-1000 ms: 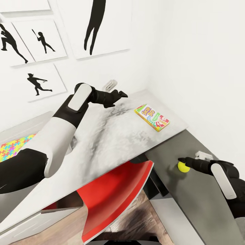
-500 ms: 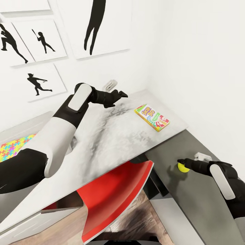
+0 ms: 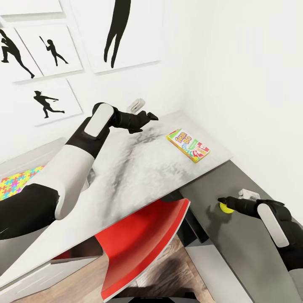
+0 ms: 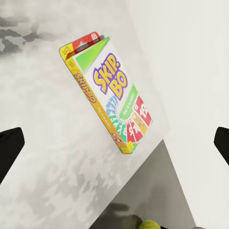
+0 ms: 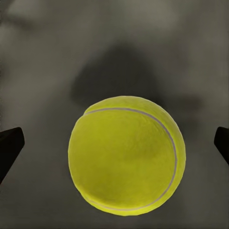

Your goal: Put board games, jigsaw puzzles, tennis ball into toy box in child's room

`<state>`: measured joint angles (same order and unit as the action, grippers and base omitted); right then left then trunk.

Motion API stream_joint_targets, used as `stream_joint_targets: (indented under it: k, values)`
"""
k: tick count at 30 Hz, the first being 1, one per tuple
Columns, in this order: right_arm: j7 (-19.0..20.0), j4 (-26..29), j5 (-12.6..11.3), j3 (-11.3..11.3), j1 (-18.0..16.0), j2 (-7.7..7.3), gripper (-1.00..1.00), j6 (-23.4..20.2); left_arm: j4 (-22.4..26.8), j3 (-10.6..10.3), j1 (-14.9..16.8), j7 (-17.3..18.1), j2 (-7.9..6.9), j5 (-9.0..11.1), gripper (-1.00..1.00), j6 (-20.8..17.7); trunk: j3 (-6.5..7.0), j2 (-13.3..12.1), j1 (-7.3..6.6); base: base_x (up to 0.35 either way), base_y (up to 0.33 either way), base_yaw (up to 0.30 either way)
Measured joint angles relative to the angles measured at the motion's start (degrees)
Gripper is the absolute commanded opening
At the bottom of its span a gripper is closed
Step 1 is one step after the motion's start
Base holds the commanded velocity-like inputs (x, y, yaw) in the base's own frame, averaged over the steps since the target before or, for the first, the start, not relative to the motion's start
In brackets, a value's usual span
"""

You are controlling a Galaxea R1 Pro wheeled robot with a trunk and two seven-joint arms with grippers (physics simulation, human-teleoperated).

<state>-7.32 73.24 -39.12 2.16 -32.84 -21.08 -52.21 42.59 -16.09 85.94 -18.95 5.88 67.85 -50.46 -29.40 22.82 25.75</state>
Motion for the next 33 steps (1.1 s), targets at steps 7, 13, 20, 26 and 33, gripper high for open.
stream_joint_targets:
  k: [7,13,20,26,33]
  values:
    - [0.04,-0.21,0.01,-0.10,0.00,0.06,1.00,0.03,0.02,0.00,0.04,0.02,0.03,0.02,1.00,0.03,0.00,0.00,0.00,0.000,0.000,0.000]
    - [0.04,-1.22,0.02,-0.12,0.00,0.04,1.00,1.06,0.01,0.00,0.17,0.00,0.21,0.03,1.00,0.01,0.00,0.00,0.00,0.000,0.000,0.000]
    - [0.11,-1.94,0.01,-0.13,-0.06,0.01,1.00,2.05,0.03,0.00,0.22,0.00,0.20,0.02,1.00,0.03,0.00,0.00,0.00,0.000,0.000,0.000]
    - [0.24,-2.33,-0.01,-0.13,-0.15,0.00,1.00,2.34,0.02,0.00,0.23,0.00,0.26,0.03,1.00,0.03,0.00,0.00,0.00,0.000,0.000,0.000]
    - [0.35,-2.43,0.00,-0.13,-0.15,0.00,1.00,2.52,0.05,0.00,0.23,0.00,0.33,0.04,1.00,0.03,0.00,0.00,0.00,0.000,0.000,0.000]
